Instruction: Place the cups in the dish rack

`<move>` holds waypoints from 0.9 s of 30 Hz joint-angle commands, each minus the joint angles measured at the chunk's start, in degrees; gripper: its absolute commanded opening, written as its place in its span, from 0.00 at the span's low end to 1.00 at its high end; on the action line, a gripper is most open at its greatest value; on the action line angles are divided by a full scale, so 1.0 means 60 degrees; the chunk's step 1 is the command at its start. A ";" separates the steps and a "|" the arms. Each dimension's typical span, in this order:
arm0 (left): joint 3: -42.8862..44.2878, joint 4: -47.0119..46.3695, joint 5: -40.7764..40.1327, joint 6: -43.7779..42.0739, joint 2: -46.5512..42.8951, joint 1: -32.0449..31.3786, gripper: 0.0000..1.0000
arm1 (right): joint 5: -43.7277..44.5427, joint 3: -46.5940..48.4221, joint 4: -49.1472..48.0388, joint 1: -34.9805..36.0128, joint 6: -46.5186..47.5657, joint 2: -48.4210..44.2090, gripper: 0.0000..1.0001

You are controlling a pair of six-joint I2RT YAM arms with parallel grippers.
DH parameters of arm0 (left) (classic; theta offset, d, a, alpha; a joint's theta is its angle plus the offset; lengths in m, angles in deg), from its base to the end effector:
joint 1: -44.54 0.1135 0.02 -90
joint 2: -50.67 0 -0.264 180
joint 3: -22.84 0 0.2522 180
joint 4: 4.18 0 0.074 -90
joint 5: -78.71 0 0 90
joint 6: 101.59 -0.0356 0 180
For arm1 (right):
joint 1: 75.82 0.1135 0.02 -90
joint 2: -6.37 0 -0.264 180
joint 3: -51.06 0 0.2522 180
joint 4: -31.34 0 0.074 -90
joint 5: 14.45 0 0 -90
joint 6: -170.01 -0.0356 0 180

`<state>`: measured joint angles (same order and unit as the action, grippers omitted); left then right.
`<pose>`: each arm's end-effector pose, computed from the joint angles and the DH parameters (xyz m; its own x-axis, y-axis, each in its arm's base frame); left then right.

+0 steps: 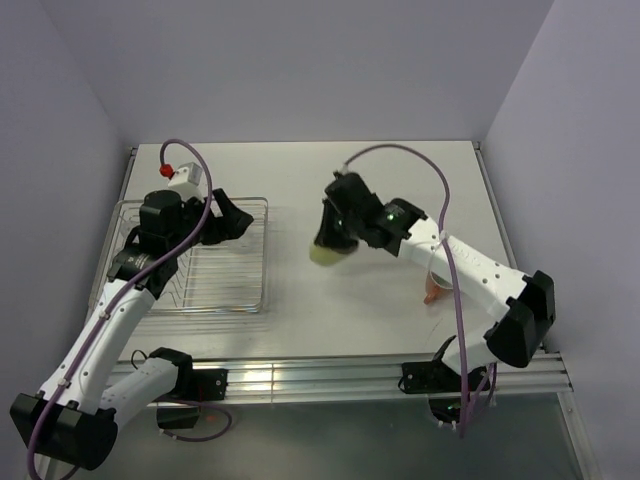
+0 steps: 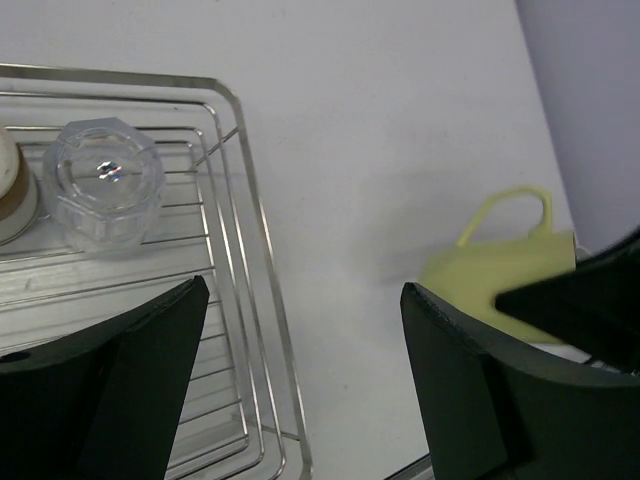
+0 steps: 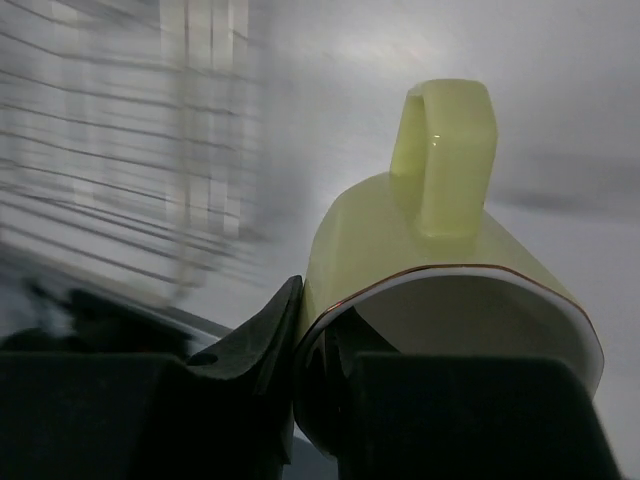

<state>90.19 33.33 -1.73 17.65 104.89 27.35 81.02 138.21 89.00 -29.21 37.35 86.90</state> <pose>0.1995 -0.0679 0.3399 -0.5570 -0.3319 -0.7613 0.1878 0.8426 -0.5047 0.2057 0.2127 0.3179 -0.8551 0.0774 -0.5126 -0.1397 0.9178 0.3716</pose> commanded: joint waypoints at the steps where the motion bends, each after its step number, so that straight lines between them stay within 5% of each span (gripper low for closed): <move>1: 0.0298 -0.1376 0.1201 0.0604 -0.0203 0.0272 0.85 | -0.1522 0.1873 -0.1979 -0.0574 0.0283 0.0434 0.00; 9: -0.0095 -0.4347 0.4610 0.1878 0.0090 0.1077 0.90 | -0.4909 0.4175 -0.3652 -0.1132 -0.0242 0.1871 0.00; 13: -0.0361 -0.5729 0.5174 0.2875 0.0352 0.1298 0.91 | -0.6489 0.3898 -0.5362 -0.1615 -0.1063 0.1711 0.00; 27: -0.0097 -0.6271 0.6374 0.2978 0.1174 0.1312 0.93 | -0.8470 0.2024 -0.9554 -0.2187 -0.3450 0.0904 0.00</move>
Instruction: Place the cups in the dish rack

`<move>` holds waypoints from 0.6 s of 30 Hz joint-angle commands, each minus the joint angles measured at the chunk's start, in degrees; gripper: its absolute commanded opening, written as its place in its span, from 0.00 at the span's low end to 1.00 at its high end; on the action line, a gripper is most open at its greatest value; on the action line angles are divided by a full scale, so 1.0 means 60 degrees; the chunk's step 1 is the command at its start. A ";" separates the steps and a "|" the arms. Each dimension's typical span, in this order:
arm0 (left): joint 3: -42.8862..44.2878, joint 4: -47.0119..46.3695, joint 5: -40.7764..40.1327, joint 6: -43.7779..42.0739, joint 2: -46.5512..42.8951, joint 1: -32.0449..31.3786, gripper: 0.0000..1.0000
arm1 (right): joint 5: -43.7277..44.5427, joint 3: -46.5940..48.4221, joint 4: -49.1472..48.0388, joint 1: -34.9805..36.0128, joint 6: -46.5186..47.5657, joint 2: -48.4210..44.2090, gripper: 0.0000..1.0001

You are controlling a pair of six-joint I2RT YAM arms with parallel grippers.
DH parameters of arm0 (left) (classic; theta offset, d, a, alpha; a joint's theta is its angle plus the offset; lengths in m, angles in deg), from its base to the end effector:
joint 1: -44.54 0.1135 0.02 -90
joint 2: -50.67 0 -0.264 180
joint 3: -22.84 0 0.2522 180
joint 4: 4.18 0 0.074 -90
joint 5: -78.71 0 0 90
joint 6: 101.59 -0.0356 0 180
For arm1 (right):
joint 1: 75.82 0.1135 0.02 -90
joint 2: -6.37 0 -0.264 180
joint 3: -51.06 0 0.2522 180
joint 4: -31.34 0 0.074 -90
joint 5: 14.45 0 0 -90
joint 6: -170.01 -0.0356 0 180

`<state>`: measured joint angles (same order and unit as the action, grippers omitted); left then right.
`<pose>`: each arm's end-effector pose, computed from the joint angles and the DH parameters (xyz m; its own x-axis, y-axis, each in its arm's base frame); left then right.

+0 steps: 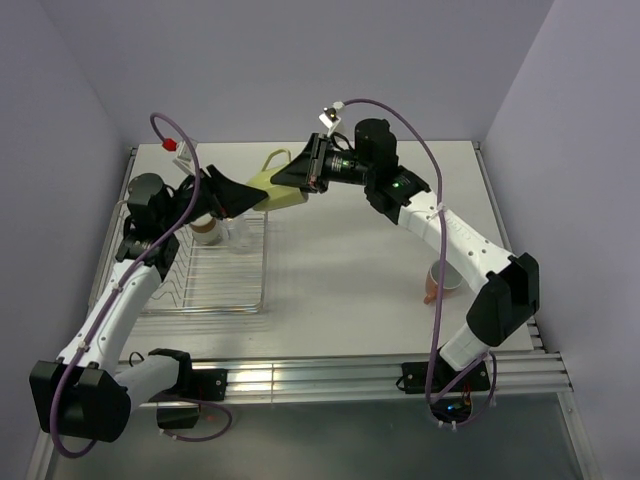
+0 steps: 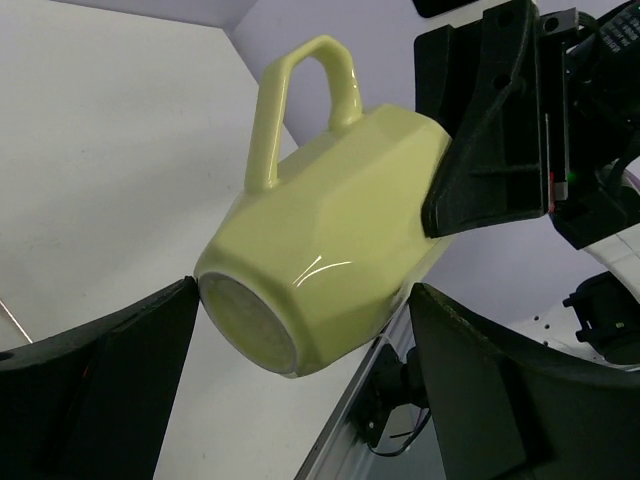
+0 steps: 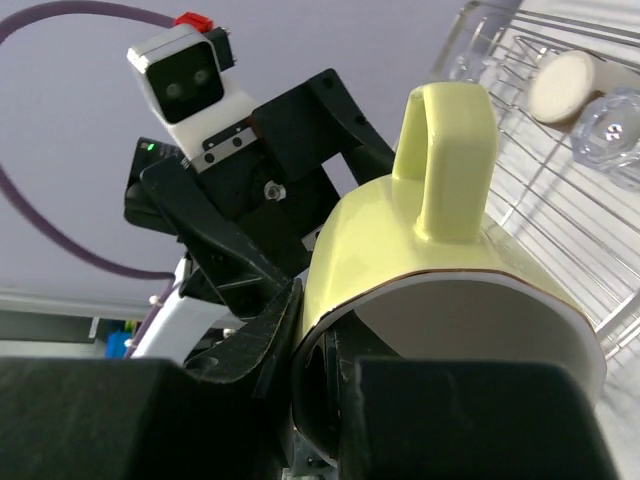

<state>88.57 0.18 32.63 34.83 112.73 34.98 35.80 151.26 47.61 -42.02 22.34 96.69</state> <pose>0.2401 -0.0655 0.3617 -0.5903 -0.4297 -0.6833 0.5454 0.4117 -0.7301 0.2954 0.2251 0.4095 -0.8571 0.2080 -0.4713 -0.4330 0.2049 0.8778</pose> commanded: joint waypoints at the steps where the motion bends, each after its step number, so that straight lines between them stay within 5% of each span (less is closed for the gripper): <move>1: 0.0143 -0.0935 0.0750 0.0218 -0.0105 0.0026 0.93 | -0.1036 -0.0254 -0.2977 -0.0053 -0.1124 -0.0757 0.00; 7: -0.0267 -0.2152 0.1337 0.0965 0.0012 -0.0091 0.93 | -0.1754 -0.1104 -0.5731 -0.0053 -0.3029 -0.0786 0.00; 18: -0.0487 -0.2694 0.1425 0.1463 -0.0148 -0.0208 0.91 | -0.2149 -0.1690 -0.7825 -0.0067 -0.4391 -0.0713 0.00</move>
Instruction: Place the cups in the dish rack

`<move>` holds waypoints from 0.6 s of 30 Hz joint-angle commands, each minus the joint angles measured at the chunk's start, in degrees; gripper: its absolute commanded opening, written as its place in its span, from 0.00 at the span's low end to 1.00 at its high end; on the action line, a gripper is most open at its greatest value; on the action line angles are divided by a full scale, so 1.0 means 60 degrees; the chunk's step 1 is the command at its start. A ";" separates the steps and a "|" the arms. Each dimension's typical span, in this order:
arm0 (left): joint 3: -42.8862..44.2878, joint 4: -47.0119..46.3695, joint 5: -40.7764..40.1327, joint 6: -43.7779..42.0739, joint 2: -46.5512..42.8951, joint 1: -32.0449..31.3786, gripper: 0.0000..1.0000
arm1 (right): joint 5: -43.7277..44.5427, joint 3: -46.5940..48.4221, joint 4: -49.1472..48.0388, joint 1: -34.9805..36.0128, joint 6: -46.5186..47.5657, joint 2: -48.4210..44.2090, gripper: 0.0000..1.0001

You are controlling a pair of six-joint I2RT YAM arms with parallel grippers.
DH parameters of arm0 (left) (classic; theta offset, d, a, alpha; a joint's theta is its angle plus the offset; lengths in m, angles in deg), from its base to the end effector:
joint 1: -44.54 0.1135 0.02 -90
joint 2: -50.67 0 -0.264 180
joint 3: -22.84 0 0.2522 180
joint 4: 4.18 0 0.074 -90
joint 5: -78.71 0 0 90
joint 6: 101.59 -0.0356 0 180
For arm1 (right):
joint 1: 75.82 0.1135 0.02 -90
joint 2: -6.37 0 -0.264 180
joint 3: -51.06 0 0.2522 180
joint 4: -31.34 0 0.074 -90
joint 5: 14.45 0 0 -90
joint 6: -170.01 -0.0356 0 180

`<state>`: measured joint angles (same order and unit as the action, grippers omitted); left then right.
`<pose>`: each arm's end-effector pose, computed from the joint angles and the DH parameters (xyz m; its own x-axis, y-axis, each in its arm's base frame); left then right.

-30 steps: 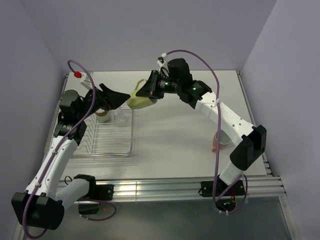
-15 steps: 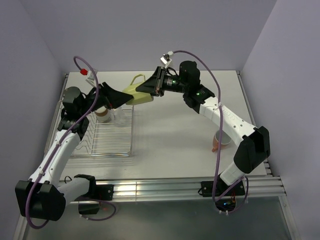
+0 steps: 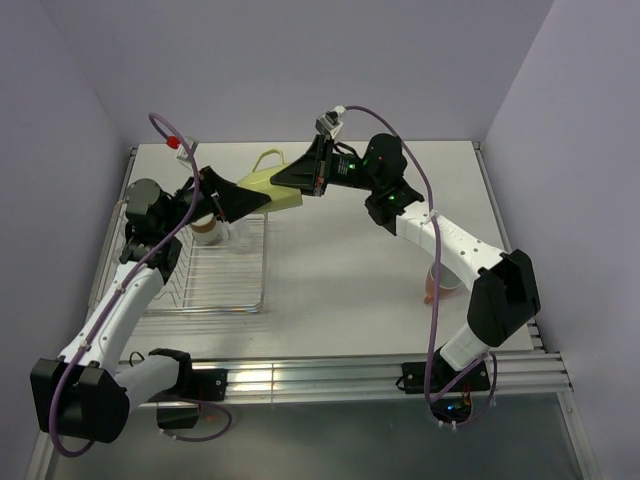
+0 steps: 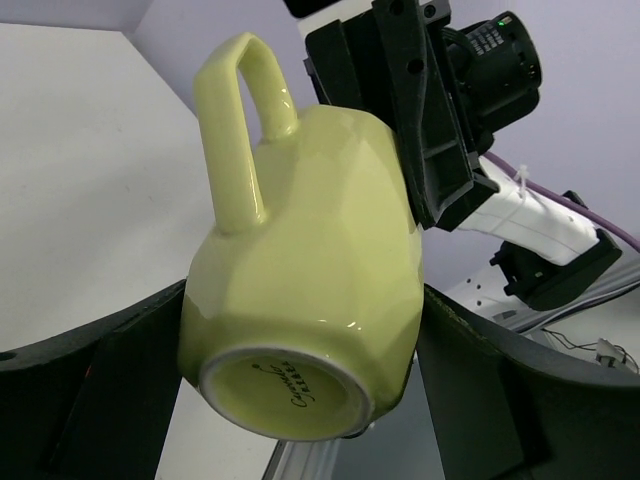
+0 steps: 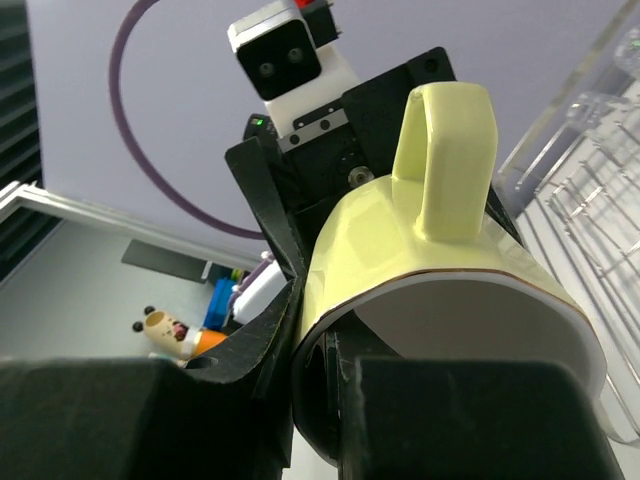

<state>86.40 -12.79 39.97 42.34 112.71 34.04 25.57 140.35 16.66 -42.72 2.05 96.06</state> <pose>0.2340 -0.0716 0.3703 -0.6006 -0.4031 -0.6905 0.6514 0.2540 -0.7149 0.2906 0.2220 0.3996 -0.9084 0.1586 -0.3869 -0.4050 -0.1039 0.9084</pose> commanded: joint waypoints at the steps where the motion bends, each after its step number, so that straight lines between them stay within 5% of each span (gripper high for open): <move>1: -0.0112 -0.0563 0.0186 0.0225 -0.0174 -0.0066 0.91 | -0.0460 0.0084 -0.2830 0.0049 -0.1113 -0.0564 0.00; 4: -0.0024 -0.0563 0.0143 0.0357 -0.0233 -0.0124 0.88 | -0.0430 -0.0122 -0.2979 0.0049 -0.1159 -0.0607 0.00; 7: 0.0078 -0.0505 0.0113 0.0386 -0.0247 -0.0227 0.68 | -0.0445 -0.0239 -0.3052 0.0064 -0.1114 -0.0593 0.00; 8: 0.0166 -0.0374 0.0084 0.0328 -0.0247 -0.0256 0.45 | -0.0460 -0.0283 -0.3052 0.0064 -0.1027 -0.0622 0.00; 12: 0.0488 0.0489 -0.0194 -0.0140 -0.0276 -0.0432 0.00 | -0.0314 -0.0429 -0.2440 0.0064 -0.0530 -0.0754 0.10; 18: 0.0884 0.1937 -0.0925 -0.0858 -0.0744 -0.0462 0.00 | 0.0242 -0.0649 -0.0494 0.0035 0.1081 -0.1280 0.39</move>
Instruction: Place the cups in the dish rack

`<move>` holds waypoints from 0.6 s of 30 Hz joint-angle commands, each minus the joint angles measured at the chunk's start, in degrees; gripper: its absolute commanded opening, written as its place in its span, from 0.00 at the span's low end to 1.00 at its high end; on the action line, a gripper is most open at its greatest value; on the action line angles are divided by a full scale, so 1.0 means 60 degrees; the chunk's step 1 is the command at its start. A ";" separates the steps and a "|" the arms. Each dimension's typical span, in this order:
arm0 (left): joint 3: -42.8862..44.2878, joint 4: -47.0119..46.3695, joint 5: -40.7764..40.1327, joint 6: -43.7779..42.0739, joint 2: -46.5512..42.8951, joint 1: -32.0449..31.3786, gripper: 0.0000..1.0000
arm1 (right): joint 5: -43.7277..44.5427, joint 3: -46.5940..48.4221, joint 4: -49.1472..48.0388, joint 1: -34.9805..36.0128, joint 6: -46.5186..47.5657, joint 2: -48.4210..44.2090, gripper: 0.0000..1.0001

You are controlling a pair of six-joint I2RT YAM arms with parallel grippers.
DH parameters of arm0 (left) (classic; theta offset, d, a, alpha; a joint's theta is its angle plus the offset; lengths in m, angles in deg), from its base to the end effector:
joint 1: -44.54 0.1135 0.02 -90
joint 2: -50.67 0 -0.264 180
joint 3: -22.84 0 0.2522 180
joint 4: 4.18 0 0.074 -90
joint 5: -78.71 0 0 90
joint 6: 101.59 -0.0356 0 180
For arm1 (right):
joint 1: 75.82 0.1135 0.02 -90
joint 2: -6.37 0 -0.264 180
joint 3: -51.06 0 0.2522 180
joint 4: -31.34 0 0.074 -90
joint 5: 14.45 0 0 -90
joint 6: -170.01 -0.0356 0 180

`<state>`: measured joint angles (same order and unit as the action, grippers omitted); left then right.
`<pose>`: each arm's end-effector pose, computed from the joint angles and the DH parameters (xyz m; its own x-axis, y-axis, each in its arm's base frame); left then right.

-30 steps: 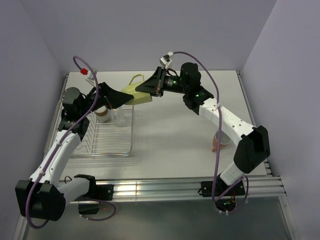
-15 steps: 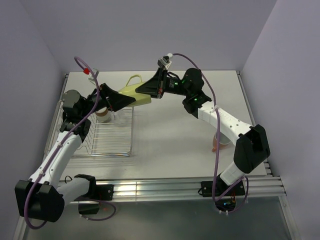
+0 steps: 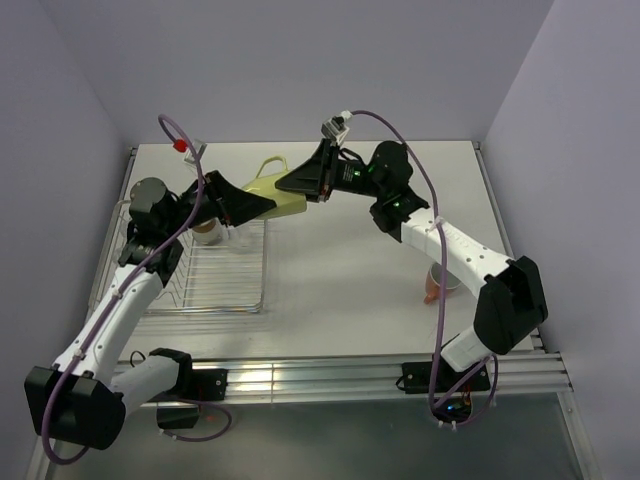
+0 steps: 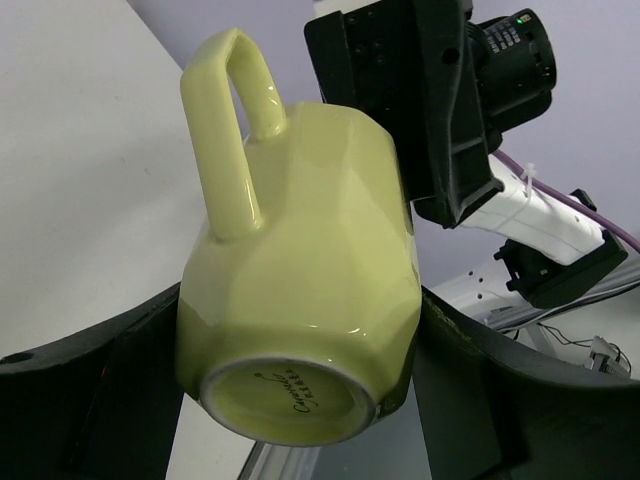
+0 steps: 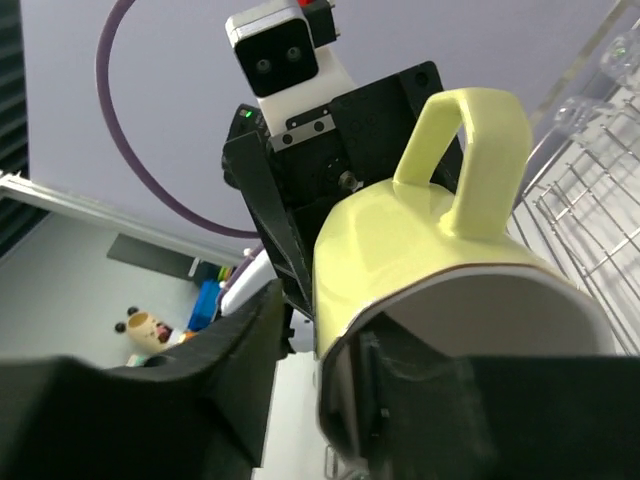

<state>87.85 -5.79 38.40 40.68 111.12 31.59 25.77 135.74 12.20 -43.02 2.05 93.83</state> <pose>0.2255 -0.0797 0.3736 -0.6349 -0.3790 -0.6732 0.6237 0.2628 -0.7362 0.2822 0.2142 0.3923 -0.8950 0.1745 -0.4105 -0.4330 -0.1188 0.8935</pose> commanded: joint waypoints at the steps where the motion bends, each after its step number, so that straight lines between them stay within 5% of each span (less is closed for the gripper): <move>1: 0.0687 0.0950 -0.0781 -0.0654 -0.0537 -0.0054 0.00 | 0.0472 0.0119 0.0646 0.0086 0.1373 -0.1098 0.41; 13: 0.2018 0.4624 -0.2889 -0.2411 -0.1373 -0.0053 0.00 | 0.2538 -0.1213 0.3900 -0.0836 0.3995 -0.2652 0.50; 18: 0.3147 0.7944 -0.5421 -0.3613 -0.1446 -0.0054 0.00 | 0.3344 -0.1609 0.5043 -0.1203 0.4759 -0.2945 0.50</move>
<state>99.74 32.24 17.31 25.19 105.13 31.09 41.51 127.08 37.07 -49.10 25.51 77.89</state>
